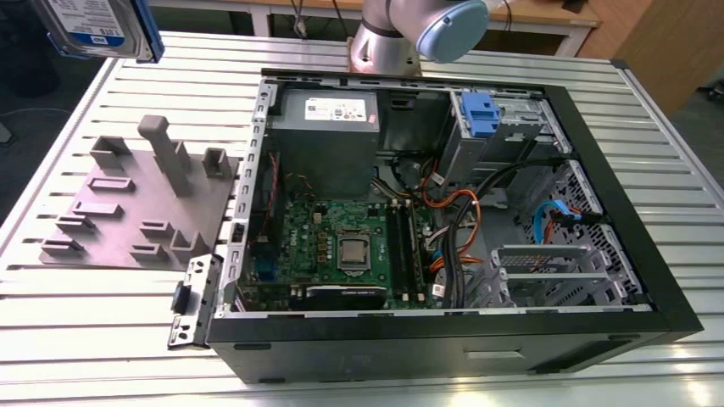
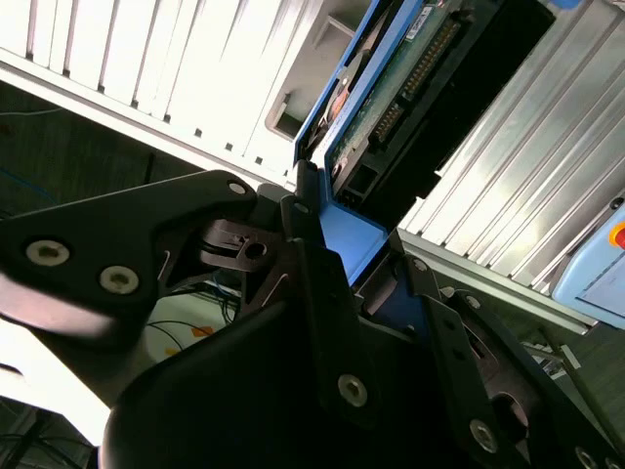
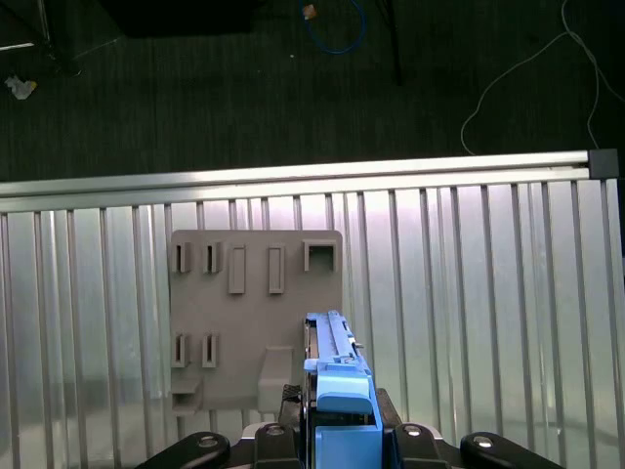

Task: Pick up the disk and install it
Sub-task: 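Pick up the disk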

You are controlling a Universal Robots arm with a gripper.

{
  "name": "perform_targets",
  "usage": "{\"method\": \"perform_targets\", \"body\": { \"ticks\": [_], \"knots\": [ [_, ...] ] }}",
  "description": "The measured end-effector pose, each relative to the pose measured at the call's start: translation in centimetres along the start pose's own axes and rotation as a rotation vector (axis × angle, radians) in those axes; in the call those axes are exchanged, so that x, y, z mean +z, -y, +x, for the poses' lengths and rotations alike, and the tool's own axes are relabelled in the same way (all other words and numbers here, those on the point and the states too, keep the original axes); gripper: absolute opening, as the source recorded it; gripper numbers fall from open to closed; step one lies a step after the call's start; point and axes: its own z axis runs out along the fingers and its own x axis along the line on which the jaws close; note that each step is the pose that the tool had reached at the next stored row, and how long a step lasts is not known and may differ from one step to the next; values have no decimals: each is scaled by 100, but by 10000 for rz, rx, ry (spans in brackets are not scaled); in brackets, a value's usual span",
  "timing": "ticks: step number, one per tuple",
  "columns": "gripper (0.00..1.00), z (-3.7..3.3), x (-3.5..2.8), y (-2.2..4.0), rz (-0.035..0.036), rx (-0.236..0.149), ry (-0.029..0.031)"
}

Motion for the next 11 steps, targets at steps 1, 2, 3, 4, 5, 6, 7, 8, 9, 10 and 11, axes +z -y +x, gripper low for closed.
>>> {"method": "perform_targets", "body": {
  "ticks": [1, 2, 3, 4, 5, 6, 7, 8, 9, 10, 11],
  "knots": [
    [36, 0, 0, 5, 0, 0, 0],
    [36, -1, 0, 9, 1, 0, 0],
    [36, -1, 0, 14, 1, 0, 0],
    [36, -1, 0, 18, 1, 0, 0],
    [36, -2, 0, 22, 0, 0, 0],
    [36, -2, 0, 27, 0, 0, 0],
    [36, -2, 0, 31, 1, 0, 0],
    [36, -3, 0, 35, 0, 0, 0],
    [36, -3, 0, 40, 0, 0, 0],
    [36, -3, 0, 45, 0, 0, 0],
    [36, -4, 0, 50, 0, 0, 0]
  ]
}}
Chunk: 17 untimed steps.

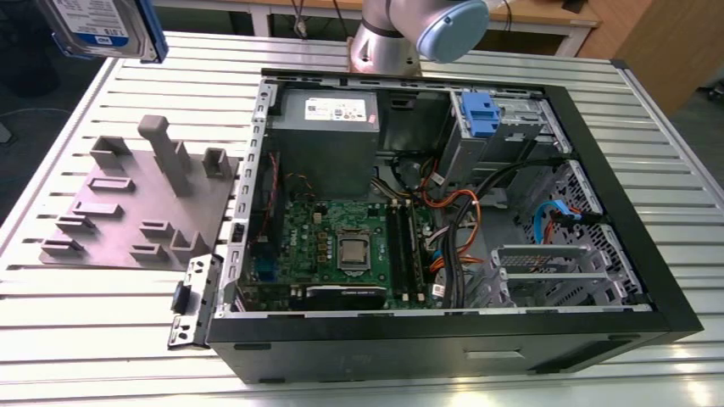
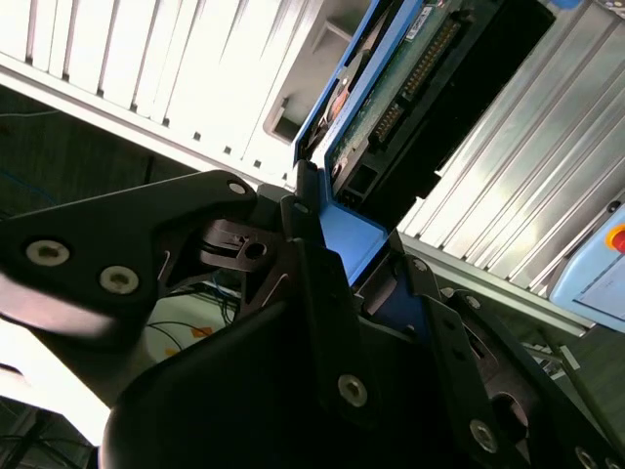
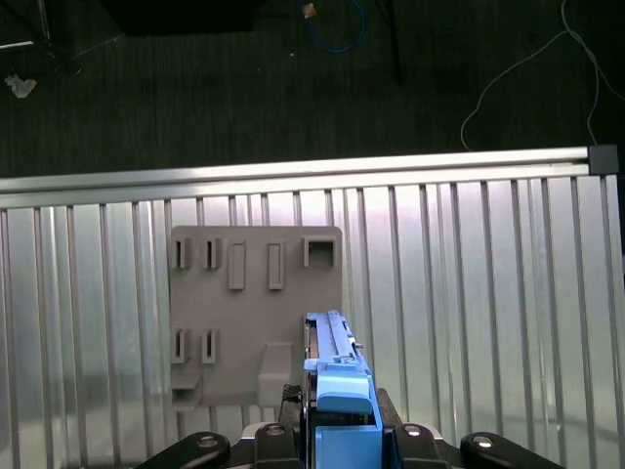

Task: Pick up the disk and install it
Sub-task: 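Pick up the disk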

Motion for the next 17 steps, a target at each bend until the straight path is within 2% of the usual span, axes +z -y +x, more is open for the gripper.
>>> {"method": "perform_targets", "body": {
  "ticks": [17],
  "knots": [
    [36, -6, 0, 76, 0, 1, 0]
  ]
}}
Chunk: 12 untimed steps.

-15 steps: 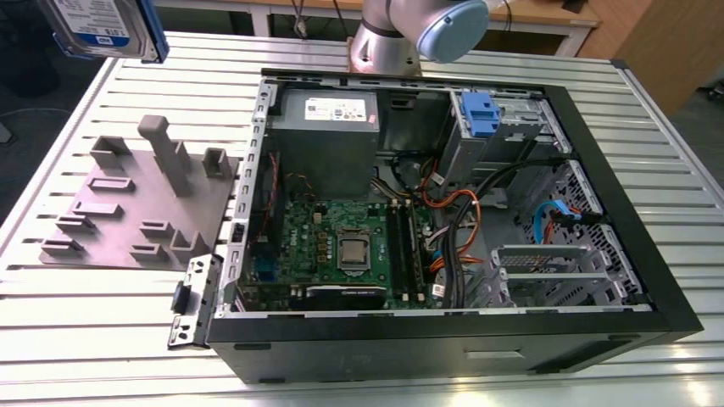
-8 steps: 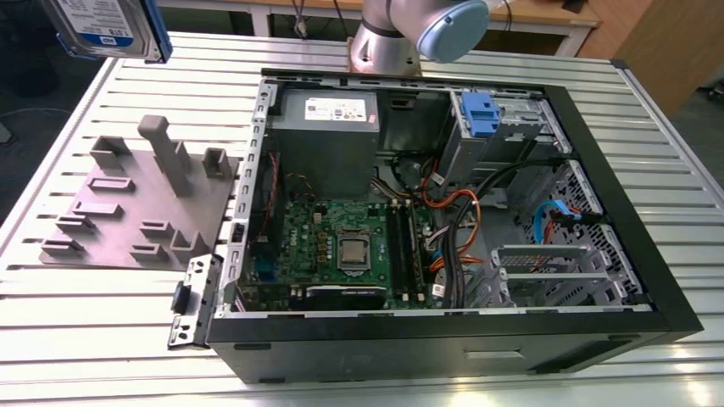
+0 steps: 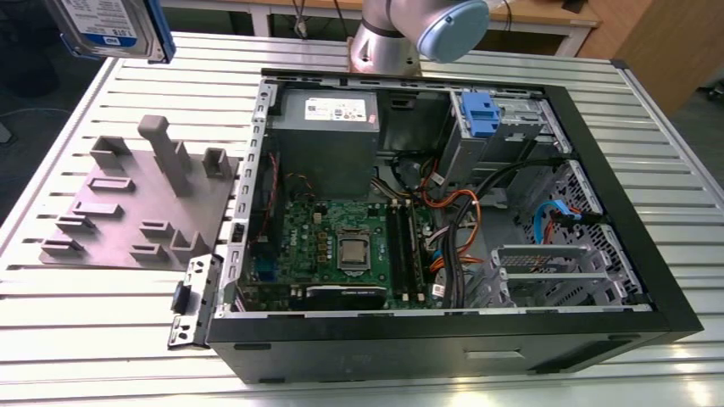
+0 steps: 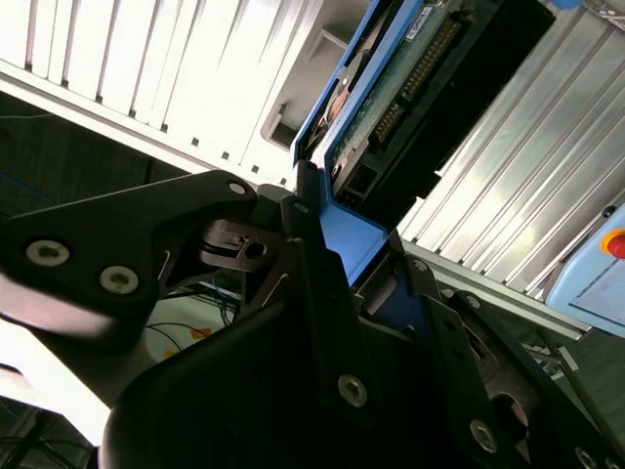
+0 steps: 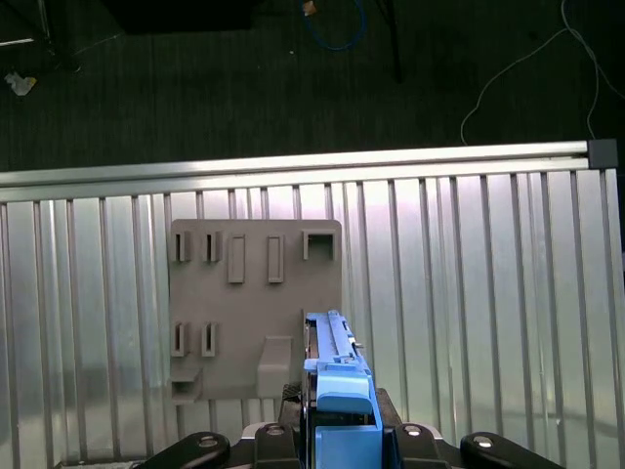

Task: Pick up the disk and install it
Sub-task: 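Pick up the disk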

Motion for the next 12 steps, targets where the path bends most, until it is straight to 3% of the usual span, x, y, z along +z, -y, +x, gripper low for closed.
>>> {"method": "perform_targets", "body": {
  "ticks": [12],
  "knots": [
    [36, -2, -22, 9, -1, 0, -1]
  ]
}}
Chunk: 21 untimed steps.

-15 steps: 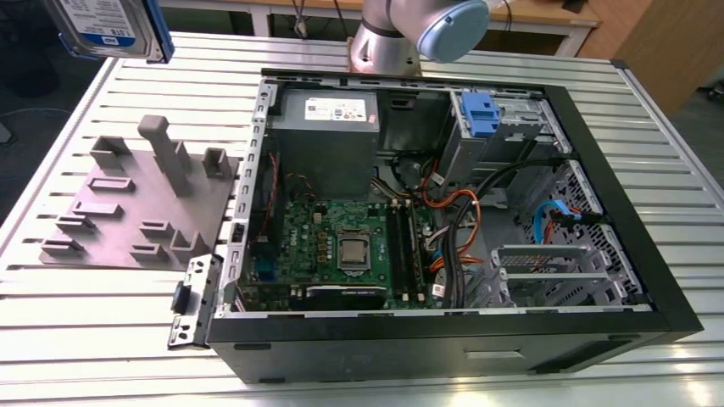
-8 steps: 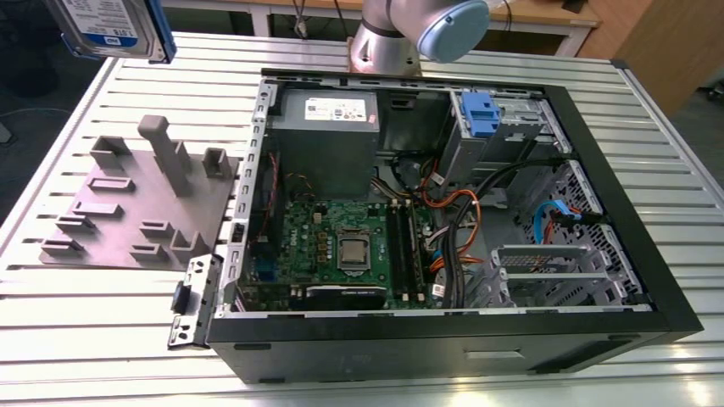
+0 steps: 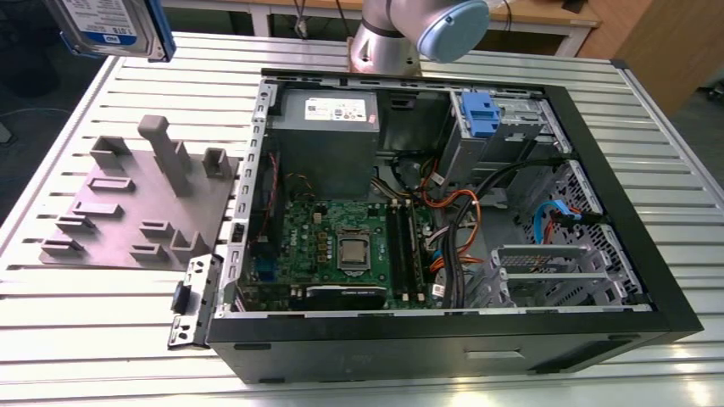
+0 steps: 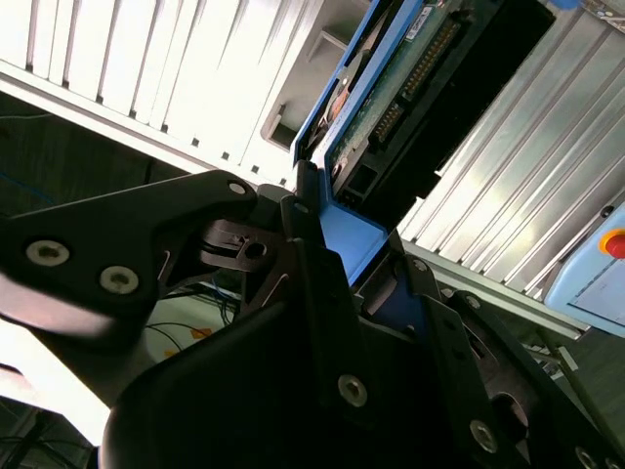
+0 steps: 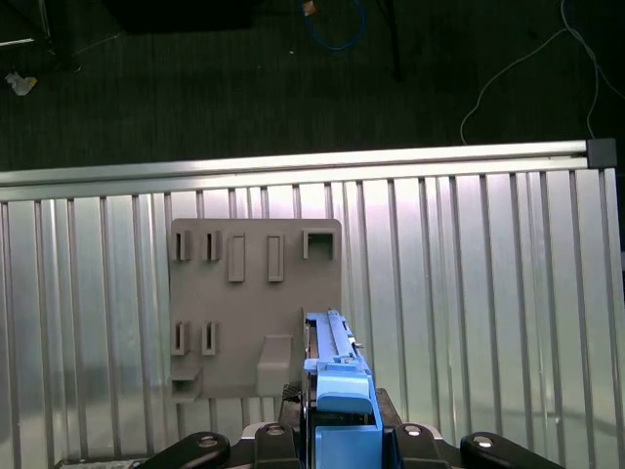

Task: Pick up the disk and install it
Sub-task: 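Pick up the disk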

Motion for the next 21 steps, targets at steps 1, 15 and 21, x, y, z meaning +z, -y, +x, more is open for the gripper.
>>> {"method": "perform_targets", "body": {
  "ticks": [1, 15, 21],
  "knots": [
    [36, 0, -4, 0, 0, 0, 0],
    [36, -2, -6, 20, 1, 0, 0],
    [36, -3, -6, 36, 1, 0, 0]
  ]
}}
